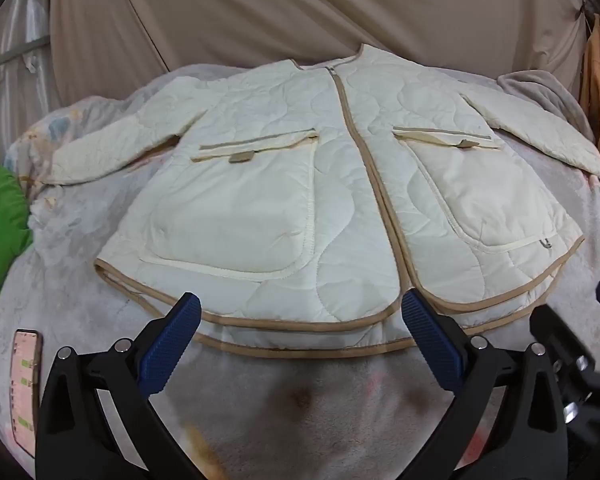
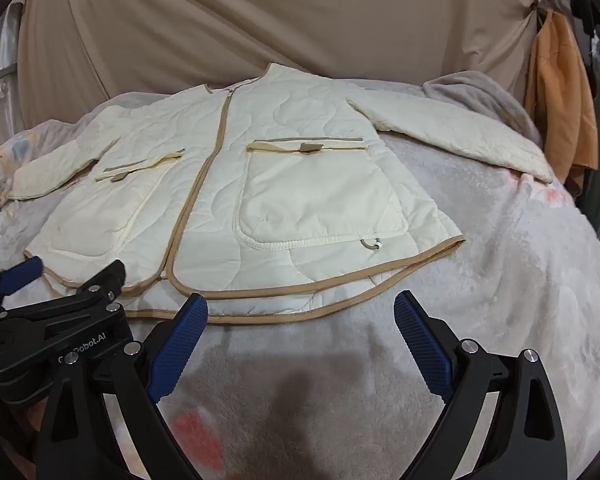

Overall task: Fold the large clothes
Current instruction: 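Grasp the jacket sleeve with the right gripper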

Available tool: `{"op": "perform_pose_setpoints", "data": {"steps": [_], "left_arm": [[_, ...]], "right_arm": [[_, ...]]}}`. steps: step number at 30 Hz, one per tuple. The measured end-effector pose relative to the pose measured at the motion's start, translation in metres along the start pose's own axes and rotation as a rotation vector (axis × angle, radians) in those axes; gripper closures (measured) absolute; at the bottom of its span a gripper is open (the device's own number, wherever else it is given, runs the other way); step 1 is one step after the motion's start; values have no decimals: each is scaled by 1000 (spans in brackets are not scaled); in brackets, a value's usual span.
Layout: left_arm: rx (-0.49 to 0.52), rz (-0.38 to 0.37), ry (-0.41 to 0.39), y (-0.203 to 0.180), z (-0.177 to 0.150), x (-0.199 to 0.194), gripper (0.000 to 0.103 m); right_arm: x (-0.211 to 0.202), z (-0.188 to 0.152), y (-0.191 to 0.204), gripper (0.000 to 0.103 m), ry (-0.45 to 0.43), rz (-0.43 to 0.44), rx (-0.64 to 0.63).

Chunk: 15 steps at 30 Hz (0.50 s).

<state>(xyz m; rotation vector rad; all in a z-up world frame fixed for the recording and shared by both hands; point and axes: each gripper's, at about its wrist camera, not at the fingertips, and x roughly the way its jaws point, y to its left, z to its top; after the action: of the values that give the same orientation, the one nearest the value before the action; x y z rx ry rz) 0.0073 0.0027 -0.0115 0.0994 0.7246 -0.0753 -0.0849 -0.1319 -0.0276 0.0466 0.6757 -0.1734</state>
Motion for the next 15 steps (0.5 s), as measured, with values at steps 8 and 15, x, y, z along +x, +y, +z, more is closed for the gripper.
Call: {"op": "perform_pose_setpoints", "data": {"steps": [8,15], "left_arm": [[-115,-38,33,62,29,20,5],[-120,53,25,106,59,44,5]], "right_arm": [[48,74,-157,11,20,-57,228],[130,126,-313,11,58,-168,440]]}}
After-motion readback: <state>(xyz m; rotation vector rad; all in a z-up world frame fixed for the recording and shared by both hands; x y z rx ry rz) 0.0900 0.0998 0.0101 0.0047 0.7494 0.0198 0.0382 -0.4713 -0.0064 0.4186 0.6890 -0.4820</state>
